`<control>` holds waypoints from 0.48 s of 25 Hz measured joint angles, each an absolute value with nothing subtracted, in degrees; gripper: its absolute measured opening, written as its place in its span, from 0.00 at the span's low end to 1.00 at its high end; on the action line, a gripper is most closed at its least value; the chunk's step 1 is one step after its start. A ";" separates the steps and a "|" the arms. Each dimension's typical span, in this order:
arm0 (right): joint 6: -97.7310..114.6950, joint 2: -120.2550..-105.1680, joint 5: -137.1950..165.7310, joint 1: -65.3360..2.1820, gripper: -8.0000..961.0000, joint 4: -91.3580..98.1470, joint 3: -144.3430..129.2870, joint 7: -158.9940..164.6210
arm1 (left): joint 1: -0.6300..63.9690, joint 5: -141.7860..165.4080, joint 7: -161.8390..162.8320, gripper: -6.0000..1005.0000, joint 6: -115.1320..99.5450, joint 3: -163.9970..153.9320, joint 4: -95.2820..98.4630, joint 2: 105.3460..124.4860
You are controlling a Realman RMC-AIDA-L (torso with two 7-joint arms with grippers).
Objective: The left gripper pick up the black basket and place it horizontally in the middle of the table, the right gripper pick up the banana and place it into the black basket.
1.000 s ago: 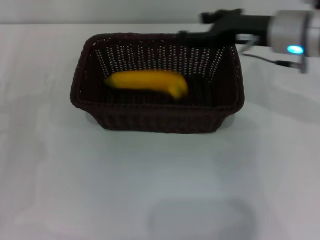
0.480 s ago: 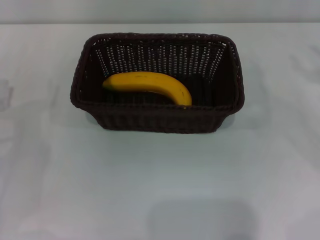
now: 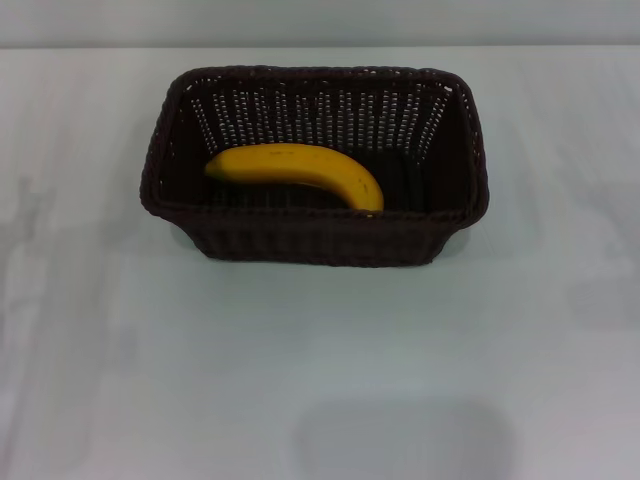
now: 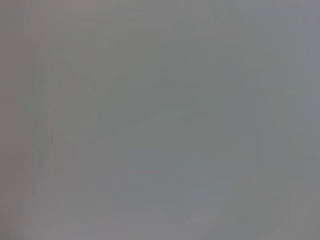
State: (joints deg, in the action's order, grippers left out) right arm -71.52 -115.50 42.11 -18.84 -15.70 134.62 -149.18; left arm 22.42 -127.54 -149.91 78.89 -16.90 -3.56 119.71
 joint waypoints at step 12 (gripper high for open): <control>-71.33 -115.38 41.30 -18.17 0.91 -15.10 135.18 -149.50 | 19.19 -127.69 -148.69 0.89 90.48 -16.82 -6.10 119.65</control>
State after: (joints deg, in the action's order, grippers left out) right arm -71.33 -115.38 41.30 -18.18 -15.10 135.18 -149.50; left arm 19.19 -127.69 -148.69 90.48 -16.82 -6.10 119.65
